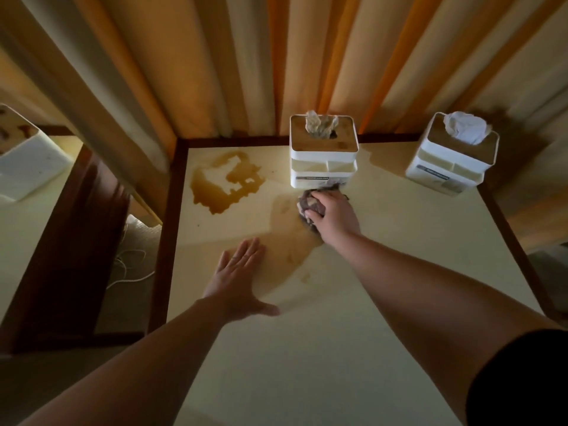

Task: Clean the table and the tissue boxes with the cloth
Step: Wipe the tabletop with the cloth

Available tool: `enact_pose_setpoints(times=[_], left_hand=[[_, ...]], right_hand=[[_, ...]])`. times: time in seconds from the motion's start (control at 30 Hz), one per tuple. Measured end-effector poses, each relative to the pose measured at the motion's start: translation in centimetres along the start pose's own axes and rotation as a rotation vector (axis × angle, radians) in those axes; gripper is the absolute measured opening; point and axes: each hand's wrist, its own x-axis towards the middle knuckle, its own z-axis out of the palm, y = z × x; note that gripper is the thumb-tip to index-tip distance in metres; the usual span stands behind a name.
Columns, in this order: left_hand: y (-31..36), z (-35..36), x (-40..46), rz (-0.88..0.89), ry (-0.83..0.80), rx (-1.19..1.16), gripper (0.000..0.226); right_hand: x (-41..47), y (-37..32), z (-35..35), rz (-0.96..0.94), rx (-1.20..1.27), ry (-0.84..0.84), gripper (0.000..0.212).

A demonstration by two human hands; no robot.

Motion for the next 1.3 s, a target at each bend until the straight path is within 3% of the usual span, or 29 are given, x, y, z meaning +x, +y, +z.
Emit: enact_pose_setpoints(times=[0.13, 0.27, 0.37, 0.5, 0.7, 0.9, 1.1, 1.3], left_hand=[[0.0, -0.1, -0.1, 0.002, 0.023, -0.008, 0.148], [-0.1, -0.3, -0.3, 0.025, 0.065, 0.007, 0.146], [-0.3, -0.5, -0.4, 0.042, 0.055, 0.046, 0.148], [-0.6, -0.5, -0.4, 0.060, 0.013, 0.070, 0.151], [-1.0, -0.3, -0.5, 0.073, 0.009, 0.000, 0.148], [-1.4, -0.1, -1.0, 0.079, 0.035, 0.012, 0.148], [-2.4, -1.2, -1.9, 0.122, 0.038, 0.005, 0.146], [-3.0, -0.8, -2.4, 0.073, 0.063, 0.021, 0.140]], right_hand=[[-1.9, -2.6, 1.8, -0.143, 0.015, -0.132, 0.049], [-6.8, -0.9, 1.7, -0.281, 0.026, -0.219, 0.048], [-9.6, 2.4, 0.0, -0.203, -0.013, -0.254, 0.049], [-9.2, 5.7, -1.9, -0.009, -0.069, -0.122, 0.050], [-1.6, 0.4, 0.6, 0.036, -0.011, 0.000, 0.036], [-0.4, -5.9, 3.6, -0.178, -0.037, -0.235, 0.046], [-8.4, -1.9, 0.5, -0.364, -0.010, -0.382, 0.030], [-8.3, 4.4, -2.2, -0.121, -0.094, -0.258, 0.048]])
